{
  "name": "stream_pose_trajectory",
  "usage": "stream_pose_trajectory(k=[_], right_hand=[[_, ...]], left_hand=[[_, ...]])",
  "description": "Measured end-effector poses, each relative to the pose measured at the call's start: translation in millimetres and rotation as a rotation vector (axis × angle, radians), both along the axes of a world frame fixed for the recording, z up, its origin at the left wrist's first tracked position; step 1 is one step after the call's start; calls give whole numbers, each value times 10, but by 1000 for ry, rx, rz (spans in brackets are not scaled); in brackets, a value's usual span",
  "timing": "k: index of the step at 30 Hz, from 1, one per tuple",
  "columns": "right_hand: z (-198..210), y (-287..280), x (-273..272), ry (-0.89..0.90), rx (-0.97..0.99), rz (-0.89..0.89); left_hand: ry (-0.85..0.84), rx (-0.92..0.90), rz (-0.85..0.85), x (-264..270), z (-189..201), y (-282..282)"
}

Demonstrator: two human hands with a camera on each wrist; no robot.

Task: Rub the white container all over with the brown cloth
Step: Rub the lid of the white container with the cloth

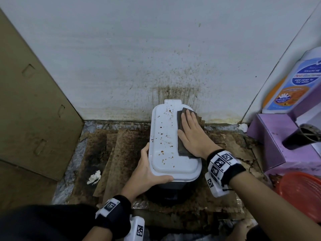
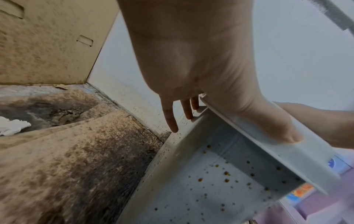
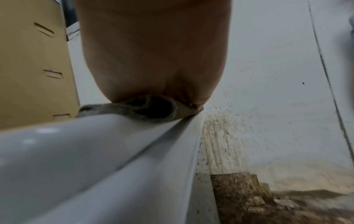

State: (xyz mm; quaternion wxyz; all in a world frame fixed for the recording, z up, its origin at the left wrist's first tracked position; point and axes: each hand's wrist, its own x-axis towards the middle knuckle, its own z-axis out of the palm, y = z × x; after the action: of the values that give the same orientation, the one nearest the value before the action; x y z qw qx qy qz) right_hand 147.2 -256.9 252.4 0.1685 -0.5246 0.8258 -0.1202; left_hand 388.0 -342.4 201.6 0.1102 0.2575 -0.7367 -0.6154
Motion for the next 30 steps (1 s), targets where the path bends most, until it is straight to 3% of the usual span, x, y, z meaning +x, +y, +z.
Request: stream_pose_trajectory(k=[12, 22, 30], right_hand=[[-74, 600, 691, 62, -70, -31], [-106, 192, 214, 61, -81, 30], [-133, 384, 420, -18, -130, 8]], left_hand=[[-11, -54, 9, -10, -41, 16], [-7, -48, 0, 12, -10, 14], [-80, -181, 37, 37, 3, 45]])
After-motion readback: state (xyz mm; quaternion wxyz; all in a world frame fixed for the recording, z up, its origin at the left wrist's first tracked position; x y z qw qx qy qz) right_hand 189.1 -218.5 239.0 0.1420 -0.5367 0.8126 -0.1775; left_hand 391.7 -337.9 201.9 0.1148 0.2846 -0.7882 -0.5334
